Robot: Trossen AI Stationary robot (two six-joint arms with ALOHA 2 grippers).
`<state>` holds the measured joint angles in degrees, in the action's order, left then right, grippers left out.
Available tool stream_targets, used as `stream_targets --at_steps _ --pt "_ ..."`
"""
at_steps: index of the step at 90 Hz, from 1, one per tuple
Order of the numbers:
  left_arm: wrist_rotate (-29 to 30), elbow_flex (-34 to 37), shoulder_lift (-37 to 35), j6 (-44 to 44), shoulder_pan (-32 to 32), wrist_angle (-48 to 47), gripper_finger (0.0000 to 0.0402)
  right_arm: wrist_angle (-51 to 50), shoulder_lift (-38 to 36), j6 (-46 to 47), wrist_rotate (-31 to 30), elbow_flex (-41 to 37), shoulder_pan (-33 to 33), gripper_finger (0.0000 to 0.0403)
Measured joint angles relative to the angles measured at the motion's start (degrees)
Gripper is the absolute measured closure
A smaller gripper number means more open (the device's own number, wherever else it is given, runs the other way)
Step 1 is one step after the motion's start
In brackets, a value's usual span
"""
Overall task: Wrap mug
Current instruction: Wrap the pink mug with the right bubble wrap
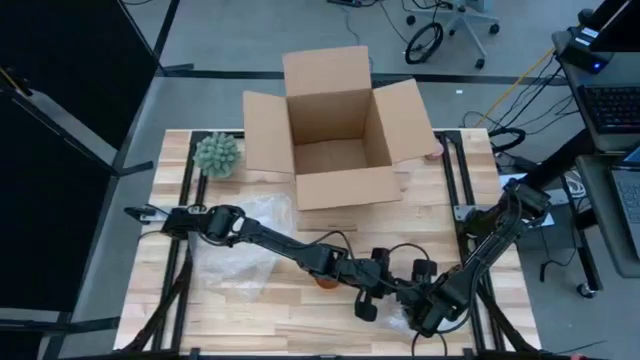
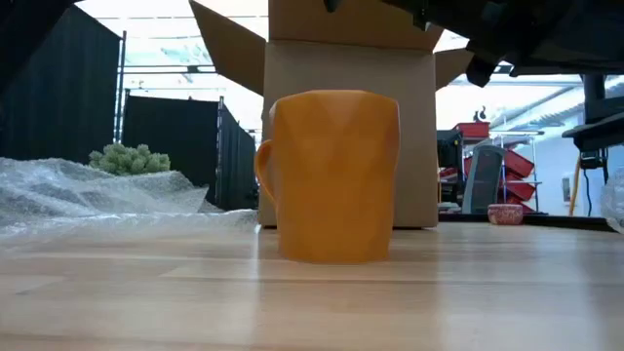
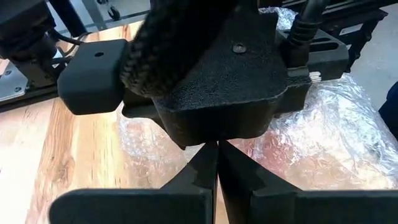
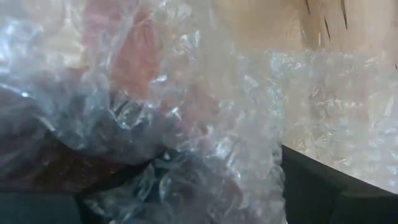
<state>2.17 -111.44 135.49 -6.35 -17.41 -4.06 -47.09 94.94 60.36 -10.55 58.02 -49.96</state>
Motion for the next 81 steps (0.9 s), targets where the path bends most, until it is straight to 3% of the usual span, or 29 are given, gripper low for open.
stream_targets --at_steps 15,29,41,81 --pt "2.46 0.11 -3.05 -0.23 -2.31 -1.92 0.0402 0.09 -0.23 -0.2 -0.19 0.24 -0.15 0.017" --pt "1.66 -0.26 -4.84 -0.42 -3.94 2.65 0.0402 -0.33 -0.04 0.1 1.87 0.11 -0.32 0.017" --pt "-2.31 -0.1 -1.09 -0.08 -4.07 9.15 0.0402 -0.25 -0.04 0.45 2.09 0.11 -0.41 0.017" --pt "-1.11 -0.26 3.45 1.26 -4.24 16.39 0.0402 0.05 -0.04 2.16 1.62 0.11 -0.39 0.017"
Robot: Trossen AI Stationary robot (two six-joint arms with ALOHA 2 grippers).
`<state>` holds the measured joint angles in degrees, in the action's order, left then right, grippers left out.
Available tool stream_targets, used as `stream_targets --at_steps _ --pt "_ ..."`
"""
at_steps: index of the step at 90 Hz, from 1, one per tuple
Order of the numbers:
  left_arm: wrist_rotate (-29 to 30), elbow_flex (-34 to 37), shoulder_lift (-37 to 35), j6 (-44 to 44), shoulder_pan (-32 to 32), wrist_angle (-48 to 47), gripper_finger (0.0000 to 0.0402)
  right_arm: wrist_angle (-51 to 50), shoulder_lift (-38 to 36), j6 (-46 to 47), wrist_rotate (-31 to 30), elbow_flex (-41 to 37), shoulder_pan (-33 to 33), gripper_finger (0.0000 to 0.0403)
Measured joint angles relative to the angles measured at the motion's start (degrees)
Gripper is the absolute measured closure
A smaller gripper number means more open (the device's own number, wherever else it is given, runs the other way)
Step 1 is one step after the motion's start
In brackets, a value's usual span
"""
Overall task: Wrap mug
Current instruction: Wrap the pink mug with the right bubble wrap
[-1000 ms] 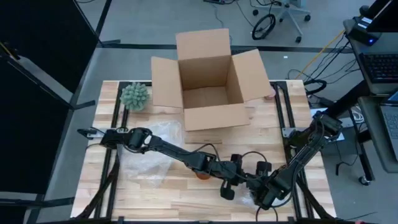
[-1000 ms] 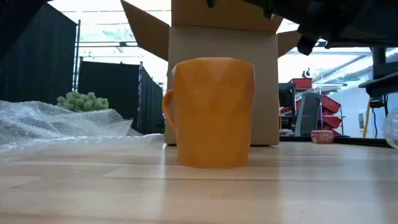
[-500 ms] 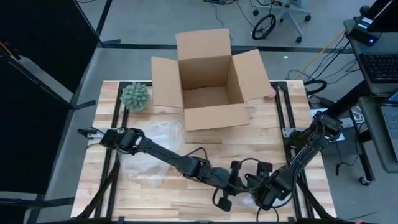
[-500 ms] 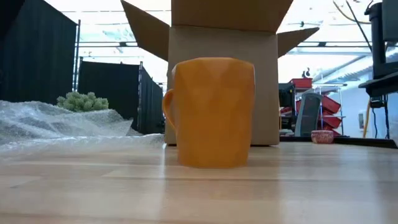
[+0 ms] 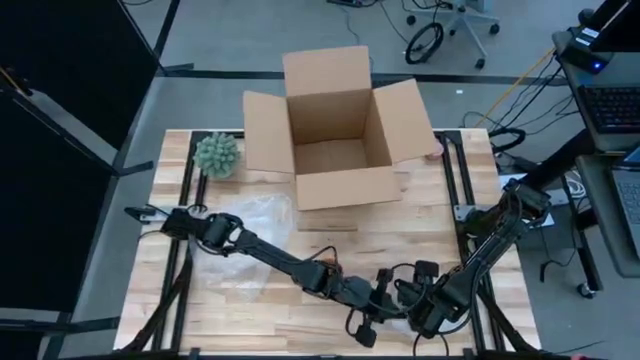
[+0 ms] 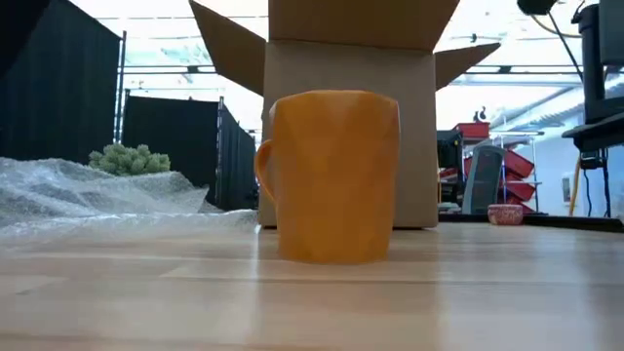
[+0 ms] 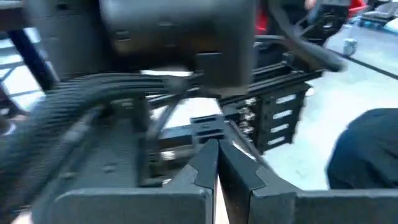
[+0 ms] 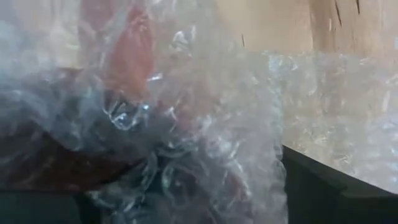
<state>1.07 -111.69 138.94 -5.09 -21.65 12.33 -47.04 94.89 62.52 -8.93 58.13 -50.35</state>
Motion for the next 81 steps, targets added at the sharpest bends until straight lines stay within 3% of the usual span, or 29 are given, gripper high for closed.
stream_targets --at_steps 12,45,81 --pt "-0.04 0.27 4.64 0.06 0.48 5.14 0.0402 0.37 -0.02 0.63 -0.28 -0.07 0.0 0.017" --pt "-0.09 0.15 5.04 0.29 2.01 4.68 0.0402 -0.39 -0.93 0.6 -1.53 0.44 0.38 0.017" --pt "0.27 0.13 5.02 0.27 2.04 3.85 0.0402 -10.65 -7.46 0.44 -1.49 7.68 0.44 0.017"
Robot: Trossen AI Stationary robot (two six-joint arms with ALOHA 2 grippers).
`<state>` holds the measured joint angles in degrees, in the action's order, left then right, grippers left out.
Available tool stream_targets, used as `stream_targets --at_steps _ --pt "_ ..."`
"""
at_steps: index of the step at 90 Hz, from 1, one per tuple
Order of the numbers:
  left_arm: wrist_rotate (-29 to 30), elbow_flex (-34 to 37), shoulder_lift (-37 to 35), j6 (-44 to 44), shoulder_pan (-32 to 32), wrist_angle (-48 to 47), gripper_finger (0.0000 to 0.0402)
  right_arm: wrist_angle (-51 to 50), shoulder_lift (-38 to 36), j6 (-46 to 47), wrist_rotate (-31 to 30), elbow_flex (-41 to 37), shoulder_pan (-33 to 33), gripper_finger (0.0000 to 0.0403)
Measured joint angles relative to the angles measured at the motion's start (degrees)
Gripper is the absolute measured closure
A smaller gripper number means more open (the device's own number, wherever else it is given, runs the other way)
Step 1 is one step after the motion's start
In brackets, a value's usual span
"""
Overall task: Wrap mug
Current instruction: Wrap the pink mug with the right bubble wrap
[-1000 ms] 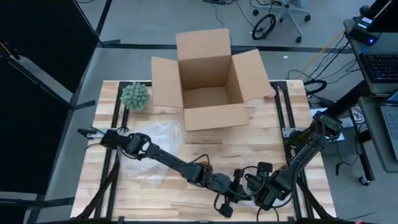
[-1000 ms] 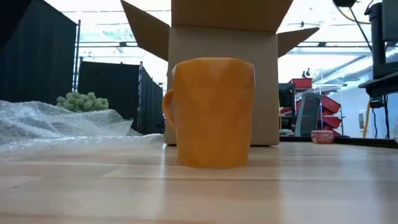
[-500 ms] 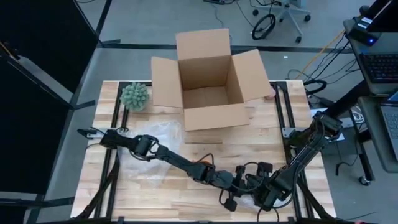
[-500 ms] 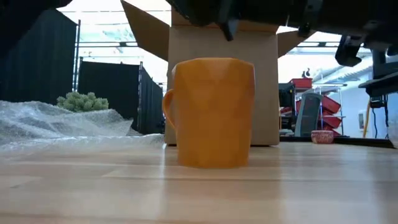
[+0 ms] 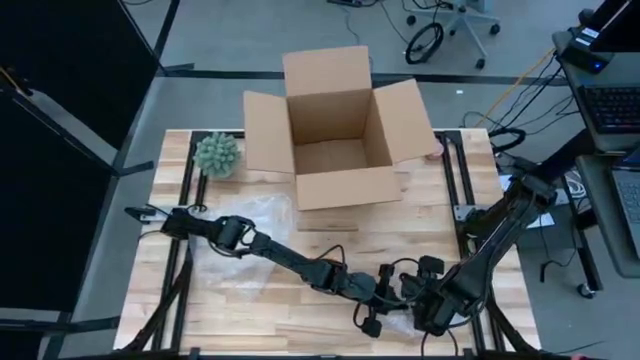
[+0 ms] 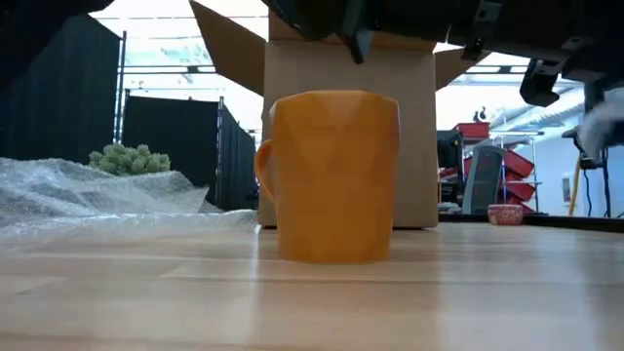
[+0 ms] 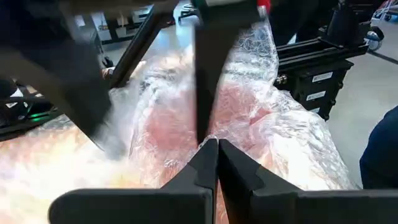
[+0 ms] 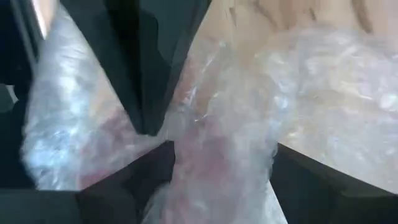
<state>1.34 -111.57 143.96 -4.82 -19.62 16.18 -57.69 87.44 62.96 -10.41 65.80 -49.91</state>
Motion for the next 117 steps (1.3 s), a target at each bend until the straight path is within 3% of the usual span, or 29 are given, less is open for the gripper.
stream_targets --at_steps 18,40,50,78,117 --pt "0.01 0.0 0.0 -0.04 0.0 -0.04 0.0402 -3.26 -1.9 0.19 -0.24 3.8 -0.04 0.017" --pt "0.48 0.0 0.0 0.0 0.0 -0.1 0.0402 1.01 -1.2 2.72 -0.23 4.06 -3.98 0.017" --pt "0.51 0.02 0.0 0.0 0.07 -0.12 0.0402 2.36 -1.22 4.58 -3.85 4.02 -6.09 0.017" --pt "0.73 0.04 0.02 -0.02 0.11 0.01 0.0402 12.99 2.43 5.16 -2.86 -3.0 -6.45 0.017" --pt "1.26 0.39 -3.6 -0.06 -0.93 -2.4 0.0402 13.78 3.8 5.2 -1.4 -5.12 -5.97 0.017"
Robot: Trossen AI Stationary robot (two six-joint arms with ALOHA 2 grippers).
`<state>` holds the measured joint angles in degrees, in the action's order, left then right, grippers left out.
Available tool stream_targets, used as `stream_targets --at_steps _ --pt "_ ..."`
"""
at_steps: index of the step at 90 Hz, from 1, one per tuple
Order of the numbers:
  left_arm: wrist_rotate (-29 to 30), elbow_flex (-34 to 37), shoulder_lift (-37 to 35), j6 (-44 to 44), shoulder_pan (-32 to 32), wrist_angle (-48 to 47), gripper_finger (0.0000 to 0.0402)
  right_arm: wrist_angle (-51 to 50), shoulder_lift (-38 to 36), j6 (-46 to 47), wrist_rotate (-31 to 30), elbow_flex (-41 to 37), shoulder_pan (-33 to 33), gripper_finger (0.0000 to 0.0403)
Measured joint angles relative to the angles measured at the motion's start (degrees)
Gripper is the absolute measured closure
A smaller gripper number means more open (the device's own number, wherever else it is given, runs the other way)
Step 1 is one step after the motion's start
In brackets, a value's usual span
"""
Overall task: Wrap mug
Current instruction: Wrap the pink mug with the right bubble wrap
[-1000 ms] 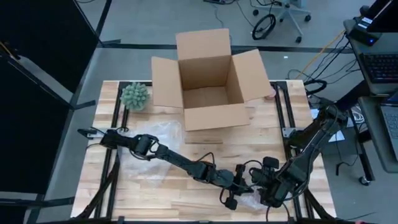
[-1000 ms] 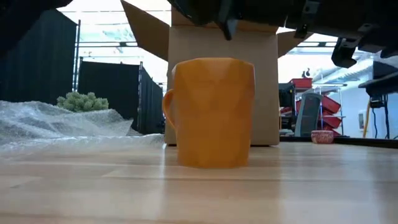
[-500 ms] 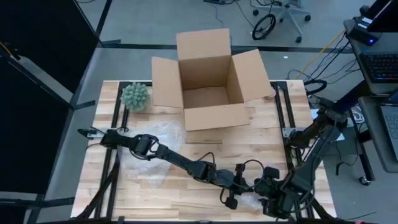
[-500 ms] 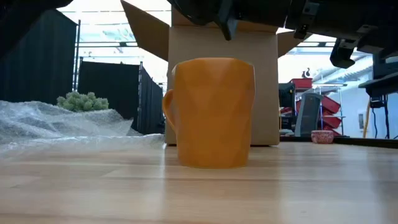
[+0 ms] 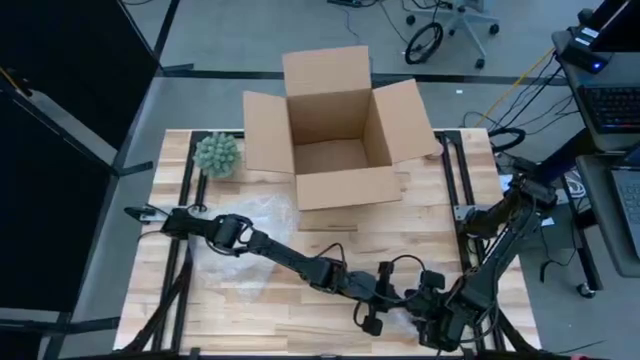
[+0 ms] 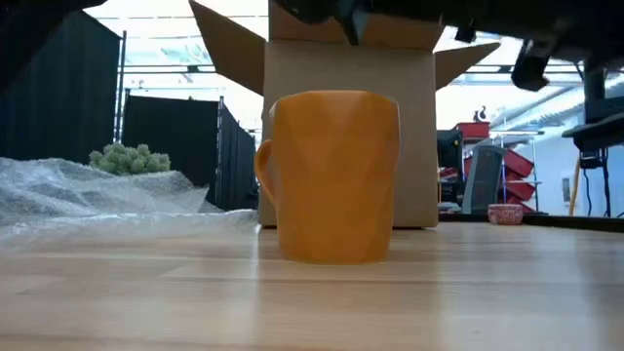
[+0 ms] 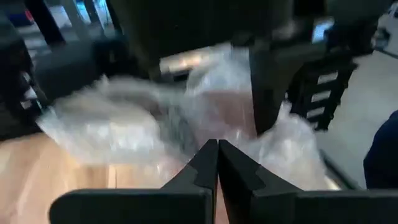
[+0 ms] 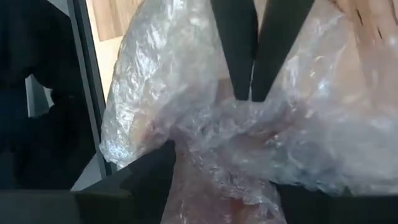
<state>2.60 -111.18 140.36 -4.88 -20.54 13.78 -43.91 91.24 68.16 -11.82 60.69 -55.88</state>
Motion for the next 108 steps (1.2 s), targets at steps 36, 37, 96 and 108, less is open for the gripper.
stream_targets --at_steps 36,37,96,108 --pt "-0.82 -0.26 3.51 0.03 -0.02 7.91 0.0402 -0.12 0.08 -0.36 -0.25 -0.11 0.16 0.017" --pt "-0.82 -0.25 3.83 0.29 0.12 7.97 0.0402 -0.12 0.07 -0.42 -0.24 -0.11 0.2 0.017" --pt "-3.04 -0.46 6.02 5.59 2.15 8.81 0.0402 -6.48 0.35 -2.41 4.64 7.61 1.05 0.017" --pt "-2.99 -0.44 6.02 5.59 2.17 8.7 0.0402 -7.62 0.33 -2.84 6.43 9.69 1.03 0.017"
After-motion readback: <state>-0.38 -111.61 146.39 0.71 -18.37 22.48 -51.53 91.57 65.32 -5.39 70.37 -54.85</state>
